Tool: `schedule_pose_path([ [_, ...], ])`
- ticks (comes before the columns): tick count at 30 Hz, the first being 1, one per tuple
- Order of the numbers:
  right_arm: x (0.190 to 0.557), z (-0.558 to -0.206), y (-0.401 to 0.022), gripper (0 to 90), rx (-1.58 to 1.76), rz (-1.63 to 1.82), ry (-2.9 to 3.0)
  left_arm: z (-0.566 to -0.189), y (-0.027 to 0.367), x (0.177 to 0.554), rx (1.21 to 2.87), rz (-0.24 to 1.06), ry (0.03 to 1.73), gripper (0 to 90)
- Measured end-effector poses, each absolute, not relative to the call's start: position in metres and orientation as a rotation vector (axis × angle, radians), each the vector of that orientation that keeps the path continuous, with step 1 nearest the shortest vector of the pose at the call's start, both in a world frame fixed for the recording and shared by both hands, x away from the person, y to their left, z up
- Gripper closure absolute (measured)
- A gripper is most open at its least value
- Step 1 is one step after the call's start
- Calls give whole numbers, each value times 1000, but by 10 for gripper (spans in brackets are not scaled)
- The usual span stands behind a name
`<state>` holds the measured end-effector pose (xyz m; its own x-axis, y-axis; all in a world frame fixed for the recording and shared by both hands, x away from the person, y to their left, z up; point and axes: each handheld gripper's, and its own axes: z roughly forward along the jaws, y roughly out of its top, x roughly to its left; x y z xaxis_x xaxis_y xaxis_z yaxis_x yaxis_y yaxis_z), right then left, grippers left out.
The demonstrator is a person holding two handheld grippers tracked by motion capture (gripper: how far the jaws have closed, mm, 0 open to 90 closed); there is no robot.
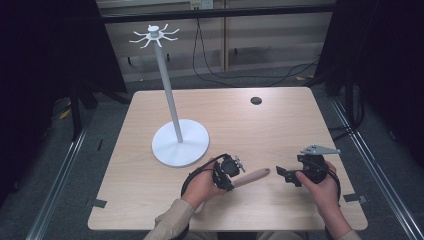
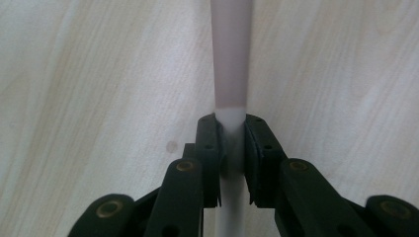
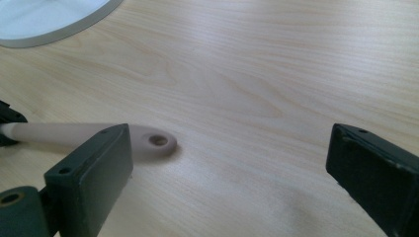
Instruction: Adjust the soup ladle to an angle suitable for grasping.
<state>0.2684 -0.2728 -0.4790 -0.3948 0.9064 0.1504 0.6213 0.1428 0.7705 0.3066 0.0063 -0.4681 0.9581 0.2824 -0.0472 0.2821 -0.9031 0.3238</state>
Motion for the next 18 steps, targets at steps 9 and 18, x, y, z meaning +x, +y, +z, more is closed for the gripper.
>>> schedule_pose_path([
  [9, 268, -478, -274, 37, 1469, 1128, 2068, -451, 21, 311, 2695, 23, 465, 785],
  [18, 268, -478, -273, 37, 1471, 1128, 2065, -426, 45, 317, 2554, 60, 511, 787],
])
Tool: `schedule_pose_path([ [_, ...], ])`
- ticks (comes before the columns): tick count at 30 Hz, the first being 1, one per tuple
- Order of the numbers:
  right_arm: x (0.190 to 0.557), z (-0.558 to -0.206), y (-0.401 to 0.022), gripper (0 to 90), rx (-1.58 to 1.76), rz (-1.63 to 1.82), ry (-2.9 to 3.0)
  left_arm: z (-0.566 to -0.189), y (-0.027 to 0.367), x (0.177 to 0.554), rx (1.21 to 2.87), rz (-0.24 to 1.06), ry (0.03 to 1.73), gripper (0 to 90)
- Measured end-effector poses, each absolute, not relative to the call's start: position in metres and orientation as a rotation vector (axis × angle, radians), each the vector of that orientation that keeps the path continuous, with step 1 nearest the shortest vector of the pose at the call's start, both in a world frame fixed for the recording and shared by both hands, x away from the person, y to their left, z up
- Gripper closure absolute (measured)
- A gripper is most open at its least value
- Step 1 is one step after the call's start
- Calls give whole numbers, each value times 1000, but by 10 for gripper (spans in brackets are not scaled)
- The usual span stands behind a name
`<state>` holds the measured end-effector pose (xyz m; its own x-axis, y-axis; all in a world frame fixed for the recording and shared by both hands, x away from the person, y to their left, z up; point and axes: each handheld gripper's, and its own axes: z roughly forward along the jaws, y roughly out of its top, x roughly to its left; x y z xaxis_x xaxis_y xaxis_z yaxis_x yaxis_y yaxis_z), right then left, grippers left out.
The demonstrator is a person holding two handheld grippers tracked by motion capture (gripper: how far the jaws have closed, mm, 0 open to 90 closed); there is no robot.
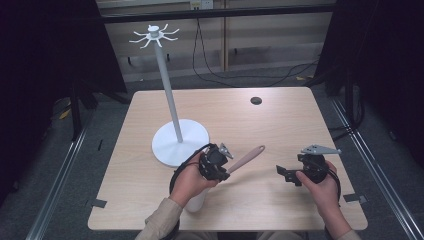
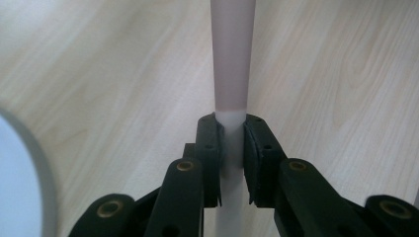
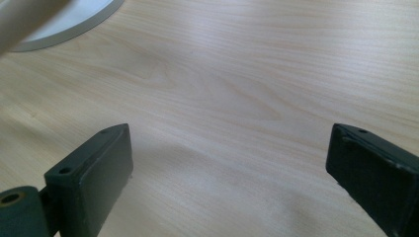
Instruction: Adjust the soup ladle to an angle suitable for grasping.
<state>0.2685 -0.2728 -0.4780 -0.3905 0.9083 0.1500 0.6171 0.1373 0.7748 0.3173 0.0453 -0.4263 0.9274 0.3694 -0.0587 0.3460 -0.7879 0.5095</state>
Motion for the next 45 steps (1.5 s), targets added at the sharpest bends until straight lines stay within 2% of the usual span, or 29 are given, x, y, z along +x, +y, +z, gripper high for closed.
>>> schedule_pose_path([
  [19, 268, -477, -275, 37, 1482, 1139, 2043, -394, 98, 314, 2203, 190, 629, 789],
  [45, 267, -476, -271, 33, 1461, 1147, 2046, -360, 152, 308, 1956, 386, 731, 788],
])
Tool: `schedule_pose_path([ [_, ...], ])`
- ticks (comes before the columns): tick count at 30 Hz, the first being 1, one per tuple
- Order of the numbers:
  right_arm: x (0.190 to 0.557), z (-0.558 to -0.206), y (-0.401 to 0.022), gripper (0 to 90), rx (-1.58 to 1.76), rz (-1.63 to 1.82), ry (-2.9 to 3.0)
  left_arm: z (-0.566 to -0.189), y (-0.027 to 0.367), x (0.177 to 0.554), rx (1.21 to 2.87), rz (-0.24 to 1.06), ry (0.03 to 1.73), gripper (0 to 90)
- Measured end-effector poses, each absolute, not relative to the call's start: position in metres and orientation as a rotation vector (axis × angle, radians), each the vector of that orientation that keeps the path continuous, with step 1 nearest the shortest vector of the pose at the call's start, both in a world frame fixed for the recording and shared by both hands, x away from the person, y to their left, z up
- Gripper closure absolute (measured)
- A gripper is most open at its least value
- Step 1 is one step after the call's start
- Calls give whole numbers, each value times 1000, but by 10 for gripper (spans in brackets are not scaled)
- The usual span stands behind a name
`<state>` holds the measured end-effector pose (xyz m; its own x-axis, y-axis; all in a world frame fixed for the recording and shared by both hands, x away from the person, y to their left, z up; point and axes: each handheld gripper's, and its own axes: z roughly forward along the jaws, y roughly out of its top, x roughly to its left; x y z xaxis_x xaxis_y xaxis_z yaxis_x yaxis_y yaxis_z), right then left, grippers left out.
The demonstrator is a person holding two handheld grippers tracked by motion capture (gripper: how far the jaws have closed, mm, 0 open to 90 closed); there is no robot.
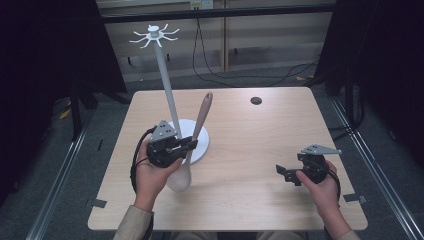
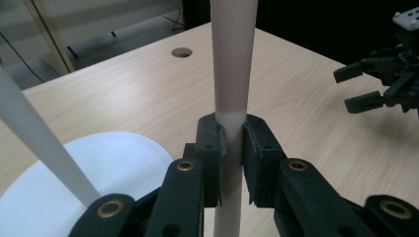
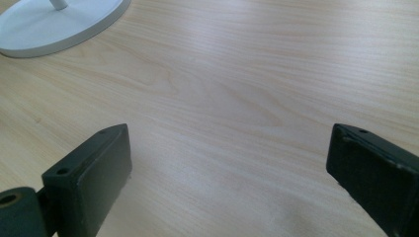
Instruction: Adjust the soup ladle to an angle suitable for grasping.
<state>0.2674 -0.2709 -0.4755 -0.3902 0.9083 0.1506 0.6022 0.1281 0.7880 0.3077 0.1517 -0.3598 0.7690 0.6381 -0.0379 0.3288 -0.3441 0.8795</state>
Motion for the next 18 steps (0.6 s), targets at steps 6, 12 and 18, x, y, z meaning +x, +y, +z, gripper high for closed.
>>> schedule_pose_path([
  [6, 267, -475, -271, 32, 1461, 1147, 2043, -351, 163, 306, 1907, 416, 747, 788],
  [12, 267, -475, -270, 32, 1457, 1147, 2044, -344, 169, 304, 1889, 432, 749, 788],
  [18, 267, -476, -269, 32, 1461, 1140, 2049, -338, 176, 302, 1872, 457, 760, 788],
])
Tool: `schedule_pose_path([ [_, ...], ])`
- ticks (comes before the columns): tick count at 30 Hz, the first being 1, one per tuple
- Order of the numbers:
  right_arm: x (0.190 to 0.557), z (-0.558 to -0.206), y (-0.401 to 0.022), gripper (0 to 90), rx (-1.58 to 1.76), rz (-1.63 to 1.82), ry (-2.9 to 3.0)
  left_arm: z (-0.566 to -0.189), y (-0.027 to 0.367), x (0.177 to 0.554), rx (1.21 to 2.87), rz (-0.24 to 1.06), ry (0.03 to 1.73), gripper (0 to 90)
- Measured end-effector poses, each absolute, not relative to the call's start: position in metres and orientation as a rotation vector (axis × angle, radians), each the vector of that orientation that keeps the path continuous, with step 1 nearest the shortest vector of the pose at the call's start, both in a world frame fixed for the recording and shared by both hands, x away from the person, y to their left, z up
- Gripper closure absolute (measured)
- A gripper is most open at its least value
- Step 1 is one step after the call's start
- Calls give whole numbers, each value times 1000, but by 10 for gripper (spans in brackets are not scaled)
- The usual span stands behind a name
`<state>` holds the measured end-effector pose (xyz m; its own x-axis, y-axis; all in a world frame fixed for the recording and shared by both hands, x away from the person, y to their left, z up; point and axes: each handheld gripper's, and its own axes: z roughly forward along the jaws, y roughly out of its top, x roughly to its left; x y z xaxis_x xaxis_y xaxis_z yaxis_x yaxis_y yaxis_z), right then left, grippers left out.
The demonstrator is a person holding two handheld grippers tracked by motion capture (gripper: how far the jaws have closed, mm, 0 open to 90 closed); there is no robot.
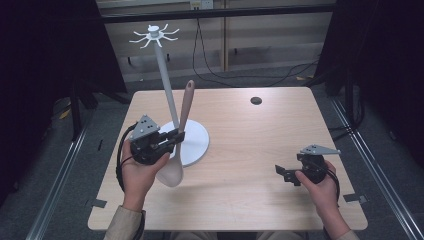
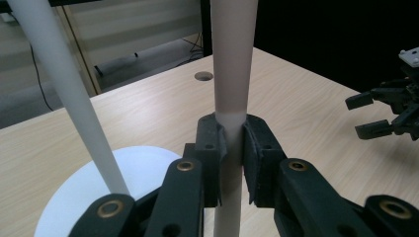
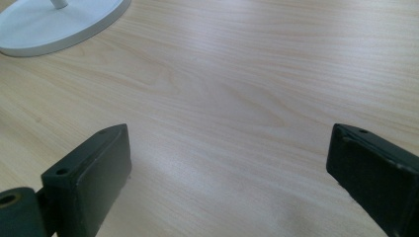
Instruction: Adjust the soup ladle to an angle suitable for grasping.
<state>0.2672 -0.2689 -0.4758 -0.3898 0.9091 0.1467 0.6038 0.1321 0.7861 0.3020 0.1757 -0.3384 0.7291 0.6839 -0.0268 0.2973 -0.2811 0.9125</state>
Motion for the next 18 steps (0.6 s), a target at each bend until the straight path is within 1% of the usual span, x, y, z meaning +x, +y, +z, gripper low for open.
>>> schedule_pose_path([
  [18, 268, -477, -267, 31, 1451, 1132, 2058, -318, 194, 299, 1790, 530, 787, 788],
])
